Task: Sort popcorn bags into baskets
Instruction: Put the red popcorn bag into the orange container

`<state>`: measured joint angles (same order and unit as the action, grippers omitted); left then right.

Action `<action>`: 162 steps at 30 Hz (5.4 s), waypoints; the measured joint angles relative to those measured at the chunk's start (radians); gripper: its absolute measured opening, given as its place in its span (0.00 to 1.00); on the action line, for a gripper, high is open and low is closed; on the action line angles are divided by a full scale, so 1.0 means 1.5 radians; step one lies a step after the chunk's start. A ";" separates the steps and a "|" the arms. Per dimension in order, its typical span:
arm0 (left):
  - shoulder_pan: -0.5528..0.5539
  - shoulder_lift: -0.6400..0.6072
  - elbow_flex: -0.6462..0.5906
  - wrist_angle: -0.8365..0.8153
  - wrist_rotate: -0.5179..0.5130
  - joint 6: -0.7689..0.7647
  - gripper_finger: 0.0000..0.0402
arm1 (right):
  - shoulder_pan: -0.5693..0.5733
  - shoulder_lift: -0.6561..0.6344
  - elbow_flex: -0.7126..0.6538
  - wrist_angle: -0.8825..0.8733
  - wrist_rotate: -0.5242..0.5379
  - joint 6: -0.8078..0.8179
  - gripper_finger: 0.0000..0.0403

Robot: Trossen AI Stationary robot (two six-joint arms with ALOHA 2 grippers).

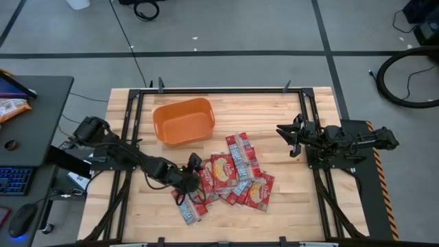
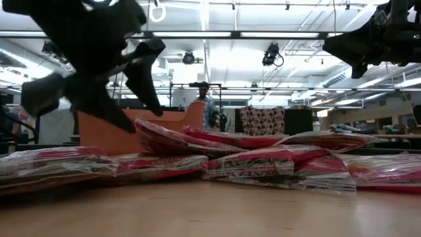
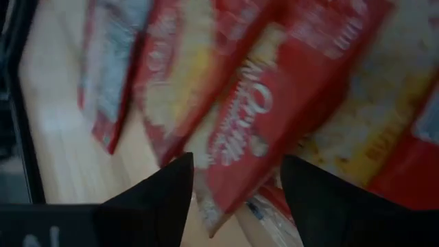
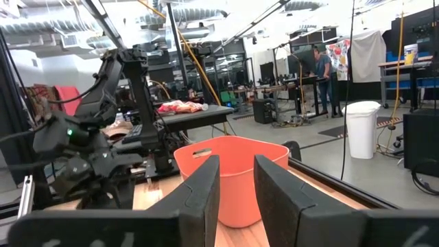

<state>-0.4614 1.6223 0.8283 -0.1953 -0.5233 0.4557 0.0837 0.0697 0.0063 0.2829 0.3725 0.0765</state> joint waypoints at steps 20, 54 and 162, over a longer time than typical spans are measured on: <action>0.000 0.084 0.000 0.046 -0.058 0.047 0.31 | 0.000 0.000 0.000 0.003 0.000 0.000 0.24; 0.228 -0.201 0.256 -0.609 0.018 -0.530 0.06 | 0.000 0.000 0.000 0.010 0.000 0.000 0.24; 0.152 -0.037 0.184 -0.230 0.106 -0.045 0.02 | 0.000 0.000 0.000 0.022 0.000 0.000 0.24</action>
<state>-0.2333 1.5666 1.1049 -0.5402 -0.3643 0.3888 0.0841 0.0697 0.0063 0.3153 0.3725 0.0762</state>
